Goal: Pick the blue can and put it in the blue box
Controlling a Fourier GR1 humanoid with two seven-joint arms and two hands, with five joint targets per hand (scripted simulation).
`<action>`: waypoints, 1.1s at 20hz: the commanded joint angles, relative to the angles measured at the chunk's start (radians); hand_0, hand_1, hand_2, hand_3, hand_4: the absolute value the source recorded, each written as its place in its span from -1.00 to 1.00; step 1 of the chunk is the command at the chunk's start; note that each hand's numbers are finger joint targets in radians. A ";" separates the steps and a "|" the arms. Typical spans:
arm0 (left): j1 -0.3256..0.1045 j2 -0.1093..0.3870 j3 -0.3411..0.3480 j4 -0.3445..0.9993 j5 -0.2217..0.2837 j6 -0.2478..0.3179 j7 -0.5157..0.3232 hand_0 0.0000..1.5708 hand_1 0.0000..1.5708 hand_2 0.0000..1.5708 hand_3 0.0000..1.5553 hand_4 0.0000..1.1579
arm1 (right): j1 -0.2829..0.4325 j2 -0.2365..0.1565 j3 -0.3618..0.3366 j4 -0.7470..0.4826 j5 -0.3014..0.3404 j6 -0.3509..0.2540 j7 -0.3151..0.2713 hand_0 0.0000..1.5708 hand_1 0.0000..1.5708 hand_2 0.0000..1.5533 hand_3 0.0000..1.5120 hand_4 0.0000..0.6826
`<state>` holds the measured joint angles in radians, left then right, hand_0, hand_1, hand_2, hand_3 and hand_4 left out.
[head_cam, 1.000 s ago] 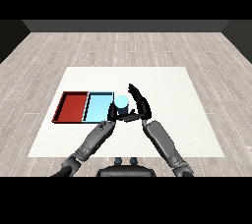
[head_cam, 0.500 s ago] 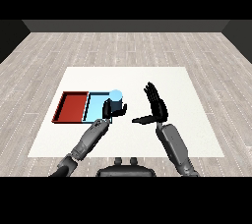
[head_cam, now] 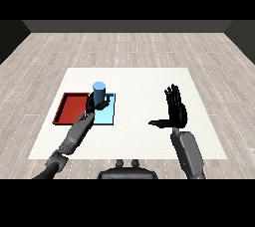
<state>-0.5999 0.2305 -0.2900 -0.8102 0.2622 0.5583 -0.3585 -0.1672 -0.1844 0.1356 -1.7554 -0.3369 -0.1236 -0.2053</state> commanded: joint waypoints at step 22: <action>-0.245 -0.040 0.169 0.760 -0.030 -0.125 0.108 -0.26 -0.26 -0.24 -0.34 -0.07 | -0.023 0.050 -0.105 0.158 -0.079 0.064 -0.049 -1.00 -1.00 -1.00 -1.00 -1.00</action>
<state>-0.8266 0.1685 -0.1413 -0.0898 0.2261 0.4784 -0.2774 -0.1881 -0.1482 0.0320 -1.5748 -0.4039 -0.0502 -0.2765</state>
